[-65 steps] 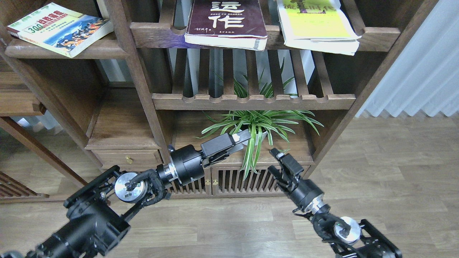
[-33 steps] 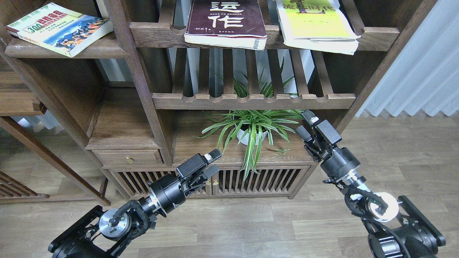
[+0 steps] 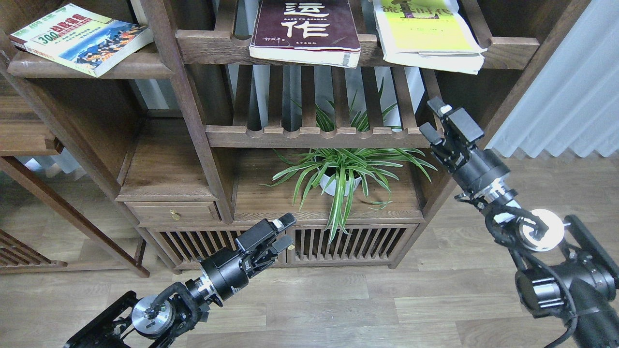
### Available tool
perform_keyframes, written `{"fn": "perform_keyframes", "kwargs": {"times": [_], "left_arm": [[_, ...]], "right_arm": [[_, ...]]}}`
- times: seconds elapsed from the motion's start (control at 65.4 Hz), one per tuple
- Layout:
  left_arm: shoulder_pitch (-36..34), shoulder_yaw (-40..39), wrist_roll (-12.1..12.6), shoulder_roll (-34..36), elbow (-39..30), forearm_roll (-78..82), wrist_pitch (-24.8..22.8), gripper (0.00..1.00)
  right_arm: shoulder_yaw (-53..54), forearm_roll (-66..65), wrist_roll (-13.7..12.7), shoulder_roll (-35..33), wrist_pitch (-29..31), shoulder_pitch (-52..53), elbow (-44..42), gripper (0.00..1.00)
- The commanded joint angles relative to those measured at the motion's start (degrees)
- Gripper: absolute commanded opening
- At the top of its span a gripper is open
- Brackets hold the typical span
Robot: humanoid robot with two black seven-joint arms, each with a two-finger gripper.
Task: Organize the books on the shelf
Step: 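Reach the right gripper up to the yellow book on the top shelf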
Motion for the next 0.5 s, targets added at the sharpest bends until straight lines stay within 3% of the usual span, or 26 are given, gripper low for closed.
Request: {"fn": "perform_keyframes", "kwargs": {"times": [0.0, 0.214, 0.489], "left_arm": [[0.0, 0.0, 0.01, 0.0, 0.1, 0.02, 0.0, 1.0], [0.0, 0.0, 0.01, 0.0, 2.21, 0.02, 0.0, 1.0], [0.09, 0.0, 0.01, 0.0, 2.56, -0.16, 0.0, 1.0]], "right_arm": [[1.46, 0.17, 0.0, -1.59, -0.84, 0.08, 1.66, 0.97], [1.72, 0.34, 0.0, -3.44, -1.45, 1.58, 2.63, 0.97], [1.55, 0.34, 0.09, -1.25, -7.6, 5.09, 3.07, 0.97]]}}
